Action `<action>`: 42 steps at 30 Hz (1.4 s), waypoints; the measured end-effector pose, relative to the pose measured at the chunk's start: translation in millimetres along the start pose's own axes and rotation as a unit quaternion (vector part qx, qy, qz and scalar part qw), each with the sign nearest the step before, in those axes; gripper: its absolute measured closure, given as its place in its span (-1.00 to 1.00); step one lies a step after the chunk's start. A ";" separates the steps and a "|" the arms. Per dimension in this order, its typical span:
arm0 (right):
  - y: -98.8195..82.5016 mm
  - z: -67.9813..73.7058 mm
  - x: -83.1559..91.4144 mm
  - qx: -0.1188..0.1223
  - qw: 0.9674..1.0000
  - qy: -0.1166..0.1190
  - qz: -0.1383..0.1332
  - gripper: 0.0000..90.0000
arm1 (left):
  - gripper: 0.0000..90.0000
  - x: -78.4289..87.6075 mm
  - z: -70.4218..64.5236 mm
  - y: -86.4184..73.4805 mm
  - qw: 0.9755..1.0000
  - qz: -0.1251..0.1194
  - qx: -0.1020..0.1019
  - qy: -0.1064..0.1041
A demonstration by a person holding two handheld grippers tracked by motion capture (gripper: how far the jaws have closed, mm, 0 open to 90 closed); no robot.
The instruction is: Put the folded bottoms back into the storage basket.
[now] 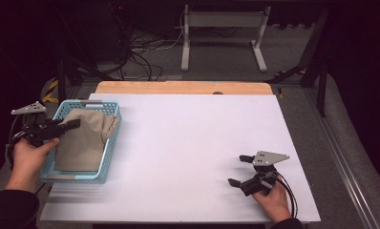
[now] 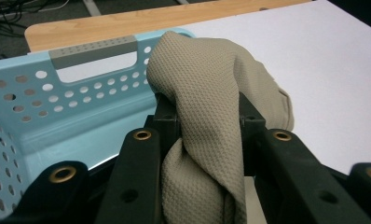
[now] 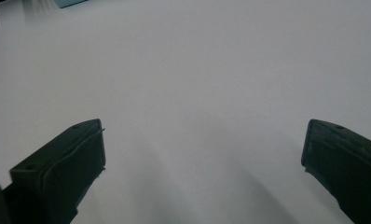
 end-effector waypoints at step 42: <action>0.2 0.3 0.3 0.002 1.000 0.004 -0.001 -1.00 | -0.32 -32.6 19.9 6.1 0.992 0.032 -0.008 0.126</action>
Point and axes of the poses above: each handheld gripper's, and its own axes: x roughly backward along the jaws, y roughly out of its top, z roughly to its left, the point moved 5 cm from there along -x, roughly forward along the jaws, and after that the axes turned 8 degrees about z, right-handed, at the moved point
